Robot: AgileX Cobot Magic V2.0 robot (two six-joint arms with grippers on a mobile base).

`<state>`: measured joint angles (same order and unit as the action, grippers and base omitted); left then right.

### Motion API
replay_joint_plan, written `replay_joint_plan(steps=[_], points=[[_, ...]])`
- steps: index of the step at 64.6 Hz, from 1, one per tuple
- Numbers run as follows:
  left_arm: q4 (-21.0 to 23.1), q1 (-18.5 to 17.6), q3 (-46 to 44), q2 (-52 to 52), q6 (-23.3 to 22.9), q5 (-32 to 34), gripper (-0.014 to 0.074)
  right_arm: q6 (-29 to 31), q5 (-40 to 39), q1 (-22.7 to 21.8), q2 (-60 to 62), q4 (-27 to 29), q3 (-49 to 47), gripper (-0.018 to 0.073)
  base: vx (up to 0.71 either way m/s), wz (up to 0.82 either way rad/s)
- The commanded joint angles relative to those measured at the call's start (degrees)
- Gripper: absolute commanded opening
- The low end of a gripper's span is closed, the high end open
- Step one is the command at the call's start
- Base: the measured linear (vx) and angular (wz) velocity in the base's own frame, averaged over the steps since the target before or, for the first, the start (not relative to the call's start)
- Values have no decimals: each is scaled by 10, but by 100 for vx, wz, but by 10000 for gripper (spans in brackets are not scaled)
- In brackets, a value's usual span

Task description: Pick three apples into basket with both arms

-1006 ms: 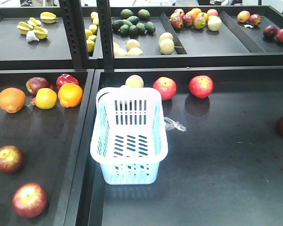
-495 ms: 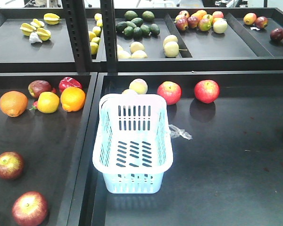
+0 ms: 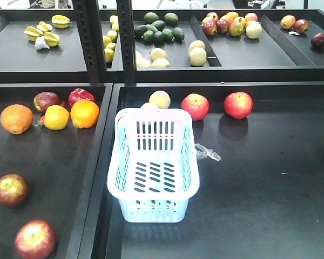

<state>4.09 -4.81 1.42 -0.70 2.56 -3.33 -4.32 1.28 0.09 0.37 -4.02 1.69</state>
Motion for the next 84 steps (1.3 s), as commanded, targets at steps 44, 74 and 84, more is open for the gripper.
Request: replay_joint_plan(steps=[44, 74, 84], points=[[367, -2, 8, -9, -311, 77, -6, 5, -41, 0, -10, -2, 2, -9, 0, 0], [548, -2, -103, -9, -294, 24, -6, 5, -41, 0, -10, -2, 2, -9, 0, 0], [500, -2, -250, 34, -38, -9, -5, 5, -41, 0, -10, -2, 2, -9, 0, -1]])
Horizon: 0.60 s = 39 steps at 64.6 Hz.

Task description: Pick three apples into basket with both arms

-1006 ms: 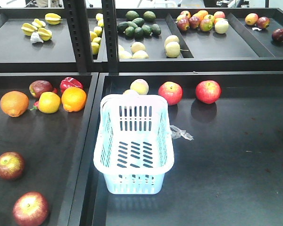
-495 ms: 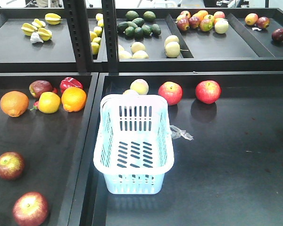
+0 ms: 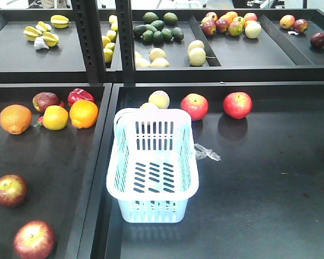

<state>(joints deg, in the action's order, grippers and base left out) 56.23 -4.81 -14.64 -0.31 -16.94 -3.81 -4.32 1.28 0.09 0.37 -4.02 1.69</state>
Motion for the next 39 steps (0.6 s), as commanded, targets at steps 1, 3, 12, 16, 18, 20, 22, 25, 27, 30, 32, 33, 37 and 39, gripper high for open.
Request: replay_joint_plan(steps=[1, 3, 12, 16, 18, 20, 22, 25, 27, 30, 32, 33, 37, 39], points=[[-21, -2, -102, 42, 180, -10, -3, 5, -41, 0, -10, -2, 2, -9, 0, -1], [-21, -2, -127, 59, 227, -26, -2, 5, -41, 0, -10, -2, 2, -9, 0, 0], [-18, -2, -231, 154, 407, -121, 34, 5, -41, 0, -10, -2, 2, -9, 0, 0], [-18, -2, -262, 204, 466, -150, 70, 5, -41, 0, -10, -2, 2, -9, 0, 0], [-18, -2, -276, 226, 489, -161, 91, 5, -41, 0, -10, -2, 2, -9, 0, 0], [-18, -2, -291, 249, 513, -168, 115, 5, -41, 0, -10, -2, 2, -9, 0, 0], [-18, -2, -302, 276, 530, -173, 150, 5, -41, 0, -10, -2, 2, -9, 0, 0], [-18, -2, -321, 315, 554, -178, 204, 5, -41, 0, -10, -2, 2, -9, 0, 0], [-18, -2, -332, 338, 565, -183, 238, 5, -40, 0, -10, -2, 2, -9, 0, 0], [-18, -2, -353, 373, 584, -194, 299, 5, -40, 0, -10, -2, 2, -9, 0, 0], [-18, -2, -365, 401, 598, -203, 332, 5, -40, 0, -10, -2, 2, -9, 0, 0], [-18, -2, -372, 413, 605, -210, 347, 5, -40, 0, -10, -2, 2, -9, 0, 0], [-17, -2, -412, 470, 645, -263, 413, 5, -40, 0, -10, -2, 2, -9, 0, 0], [-17, -2, -430, 504, 661, -288, 444, 5, -40, 0, -10, -2, 2, -9, 0, 0]])
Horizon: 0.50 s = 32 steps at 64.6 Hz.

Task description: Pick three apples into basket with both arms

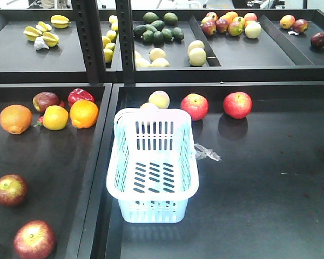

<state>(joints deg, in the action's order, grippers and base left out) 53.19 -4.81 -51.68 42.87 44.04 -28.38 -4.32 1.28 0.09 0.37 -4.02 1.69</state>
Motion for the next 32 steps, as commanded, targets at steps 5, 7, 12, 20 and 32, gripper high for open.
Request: replay_joint_plan(steps=[5, 7, 12, 20, 32], points=[[28, -2, -113, 142, 93, -108, 492, 5, -40, 0, -10, -2, 2, -9, 0, 0], [37, -2, -133, 177, 112, -131, 509, 5, -40, 0, -10, -2, 2, -9, 0, 0], [57, -2, -193, 246, 153, -187, 530, 5, -40, 0, -10, -2, 2, -9, 0, 0], [77, -7, -301, 366, 201, -252, 532, 5, -40, 0, -10, -2, 2, -9, 0, 0], [62, -44, -477, 539, 211, -344, 532, 5, -40, 0, -10, -2, 2, -9, 0, 0]])
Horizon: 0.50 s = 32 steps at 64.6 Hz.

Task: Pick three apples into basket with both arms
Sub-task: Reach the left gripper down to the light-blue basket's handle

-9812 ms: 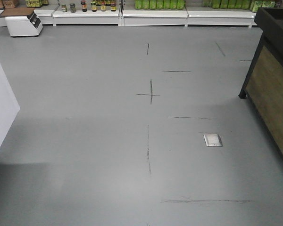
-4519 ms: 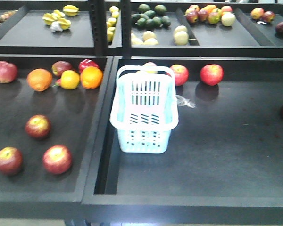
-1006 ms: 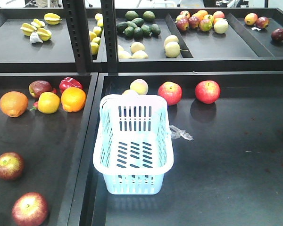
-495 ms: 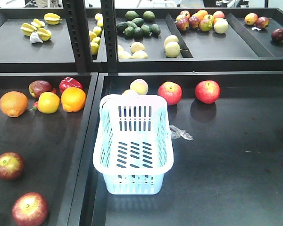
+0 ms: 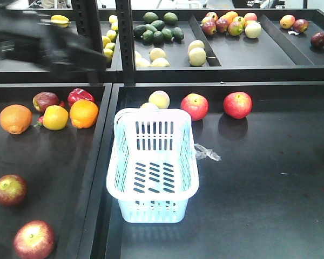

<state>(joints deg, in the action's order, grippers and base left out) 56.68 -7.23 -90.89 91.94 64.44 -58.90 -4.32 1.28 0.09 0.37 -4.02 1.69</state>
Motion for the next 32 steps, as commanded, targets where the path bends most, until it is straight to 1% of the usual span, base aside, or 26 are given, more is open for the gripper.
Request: replay_joint_plan(steps=[1, 9, 17, 23, 28, 32], points=[[26, -24, -98, 60, 7, -44, 532, 5, -40, 0, -10, -2, 2, -9, 0, 0], [-3, -54, -209, 161, 7, -71, 532, 5, -40, 0, -10, -2, 2, -9, 0, 0], [-38, -76, -296, 238, 7, -87, 532, 5, -41, 0, -10, -2, 2, -9, 0, 0], [-51, -81, -325, 274, 6, -90, 531, 5, -41, 0, -10, -2, 2, -9, 0, 0], [-60, -81, -327, 287, 6, -90, 531, 5, -41, 0, -10, -2, 2, -9, 0, 0], [-84, -81, -327, 294, 6, -90, 531, 5, -41, 0, -10, -2, 2, -9, 0, 0]])
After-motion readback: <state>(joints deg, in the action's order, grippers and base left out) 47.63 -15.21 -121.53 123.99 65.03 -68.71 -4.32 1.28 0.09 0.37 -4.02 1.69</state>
